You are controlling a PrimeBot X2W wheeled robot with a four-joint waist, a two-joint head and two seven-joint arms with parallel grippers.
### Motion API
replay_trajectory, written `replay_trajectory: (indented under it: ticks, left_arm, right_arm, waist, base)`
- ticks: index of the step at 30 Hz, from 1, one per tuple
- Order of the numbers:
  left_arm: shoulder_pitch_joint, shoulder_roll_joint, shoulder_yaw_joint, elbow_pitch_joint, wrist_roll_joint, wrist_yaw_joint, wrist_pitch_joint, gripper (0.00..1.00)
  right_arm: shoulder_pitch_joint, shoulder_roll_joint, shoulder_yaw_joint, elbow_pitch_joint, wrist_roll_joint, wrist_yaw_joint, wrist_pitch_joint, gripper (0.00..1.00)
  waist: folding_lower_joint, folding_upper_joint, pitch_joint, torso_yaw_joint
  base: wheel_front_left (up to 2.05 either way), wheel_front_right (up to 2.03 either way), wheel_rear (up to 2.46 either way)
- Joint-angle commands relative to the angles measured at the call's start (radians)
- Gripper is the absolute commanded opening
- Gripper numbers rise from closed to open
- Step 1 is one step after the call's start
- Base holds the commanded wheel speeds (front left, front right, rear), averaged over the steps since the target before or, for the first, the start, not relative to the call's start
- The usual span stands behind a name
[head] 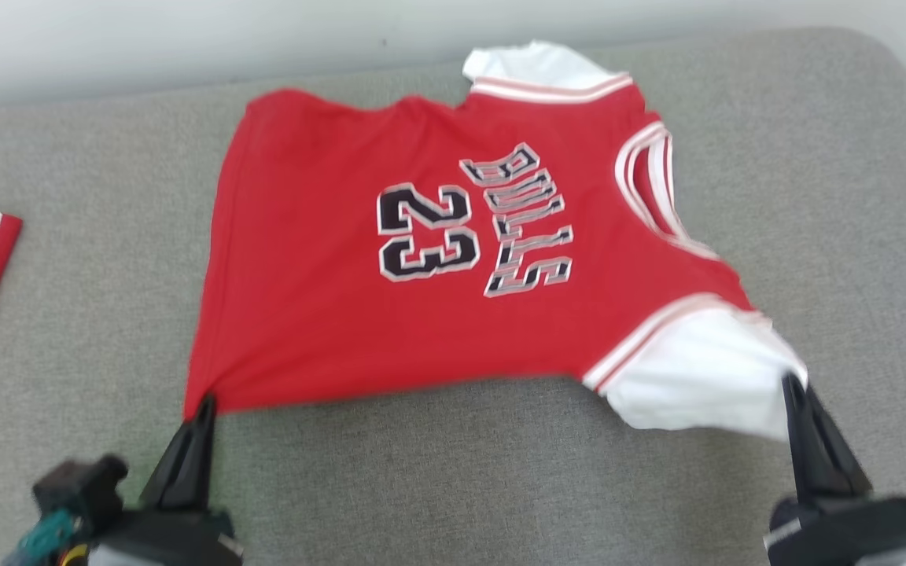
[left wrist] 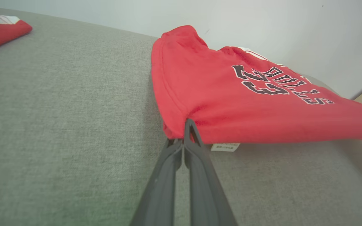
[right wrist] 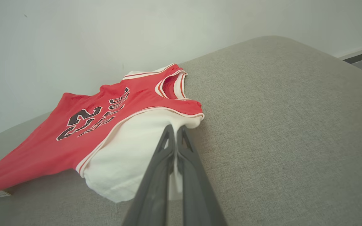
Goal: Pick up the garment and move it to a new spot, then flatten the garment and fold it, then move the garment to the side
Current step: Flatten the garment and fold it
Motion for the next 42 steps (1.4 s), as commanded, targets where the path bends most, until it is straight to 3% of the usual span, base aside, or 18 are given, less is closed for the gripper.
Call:
replay_trajectory:
  ticks: [1, 19, 28, 42]
  left_arm:
    - [0.039, -0.005, 0.029, 0.008, 0.020, -0.003, -0.003, 0.00]
    - [0.267, -0.142, 0.127, 0.068, 0.096, -0.084, -0.003, 0.00]
    - [0.215, -0.151, 0.130, 0.067, 0.151, -0.104, -0.003, 0.00]
    - [0.073, -0.121, 0.094, 0.064, 0.157, -0.119, 0.050, 0.00]
  right_arm:
    - [0.035, 0.001, -0.014, 0.005, 0.014, 0.003, -0.008, 0.00]
    - [0.317, 0.001, -0.048, 0.053, 0.072, 0.002, 0.014, 0.00]
    - [0.219, 0.001, -0.005, 0.077, 0.079, 0.002, 0.027, 0.00]
    - [-0.052, -0.014, -0.045, 0.102, 0.037, 0.002, 0.140, 0.00]
  waist:
    - [0.0002, 0.0002, -0.030, -0.002]
    - [0.0002, 0.0002, -0.083, 0.041]
    - [0.0002, 0.0002, -0.084, 0.045]
    - [0.0002, 0.0002, -0.065, 0.060]
  base:
    - [0.00, 0.00, 0.00]
    - [0.00, 0.00, 0.00]
    - [0.00, 0.00, 0.00]
    - [0.00, 0.00, 0.00]
